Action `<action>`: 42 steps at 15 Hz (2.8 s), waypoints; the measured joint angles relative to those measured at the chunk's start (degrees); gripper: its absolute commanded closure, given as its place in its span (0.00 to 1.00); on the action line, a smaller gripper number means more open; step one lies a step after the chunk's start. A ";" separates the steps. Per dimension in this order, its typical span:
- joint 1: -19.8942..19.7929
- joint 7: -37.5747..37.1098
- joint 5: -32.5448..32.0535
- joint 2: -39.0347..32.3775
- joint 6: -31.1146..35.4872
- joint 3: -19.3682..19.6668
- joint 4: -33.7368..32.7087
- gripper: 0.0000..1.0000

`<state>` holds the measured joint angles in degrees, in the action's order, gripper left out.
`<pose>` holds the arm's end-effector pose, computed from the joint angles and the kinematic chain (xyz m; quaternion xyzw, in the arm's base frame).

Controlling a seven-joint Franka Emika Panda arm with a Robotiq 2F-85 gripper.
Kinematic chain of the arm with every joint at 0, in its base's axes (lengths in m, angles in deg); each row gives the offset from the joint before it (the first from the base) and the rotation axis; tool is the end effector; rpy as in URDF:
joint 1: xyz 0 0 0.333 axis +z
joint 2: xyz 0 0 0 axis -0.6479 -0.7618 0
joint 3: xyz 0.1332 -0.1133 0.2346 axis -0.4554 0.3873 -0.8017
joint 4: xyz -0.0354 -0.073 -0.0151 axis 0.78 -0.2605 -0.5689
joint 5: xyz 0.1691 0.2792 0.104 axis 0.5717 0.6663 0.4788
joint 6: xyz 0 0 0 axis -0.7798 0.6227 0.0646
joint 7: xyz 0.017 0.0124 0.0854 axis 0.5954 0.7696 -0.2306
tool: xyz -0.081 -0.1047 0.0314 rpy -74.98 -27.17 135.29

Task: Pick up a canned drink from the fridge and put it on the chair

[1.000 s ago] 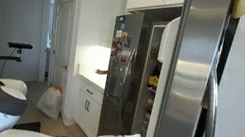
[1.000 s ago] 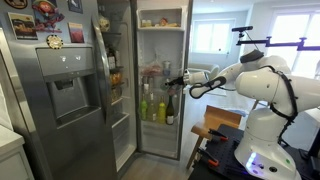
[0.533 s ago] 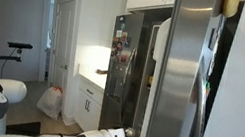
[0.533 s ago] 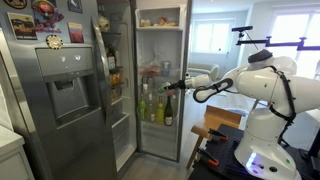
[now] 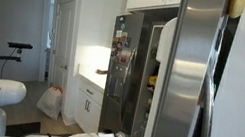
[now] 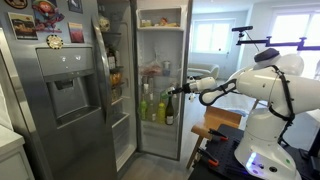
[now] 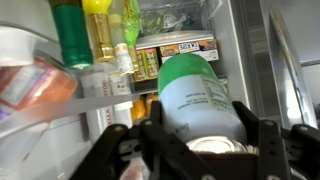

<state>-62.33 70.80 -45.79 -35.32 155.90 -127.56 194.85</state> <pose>0.4268 -0.2556 0.1999 -0.8188 -0.0702 -0.5576 0.1167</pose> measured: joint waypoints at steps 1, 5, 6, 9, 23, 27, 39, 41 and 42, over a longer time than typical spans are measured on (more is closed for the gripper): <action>-0.67 1.71 2.29 1.14 -0.03 0.00 0.01 0.53; -3.49 9.70 13.68 8.57 -0.25 0.60 0.78 0.53; -3.72 11.67 17.02 11.17 -0.32 1.30 1.84 0.53; -3.91 17.92 28.09 18.62 -0.23 3.06 4.49 0.53; 18.95 28.30 71.53 49.06 -0.18 14.35 19.05 0.53; 29.12 22.79 72.21 49.96 -0.15 23.35 17.79 0.53; 31.39 22.66 79.10 45.82 -2.66 30.04 13.77 0.53; 30.82 22.66 79.47 45.76 -4.64 31.65 13.75 0.53; 30.37 22.65 79.56 45.75 -5.45 32.38 13.71 0.53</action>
<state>-31.96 93.45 33.77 10.43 150.45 -95.19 208.56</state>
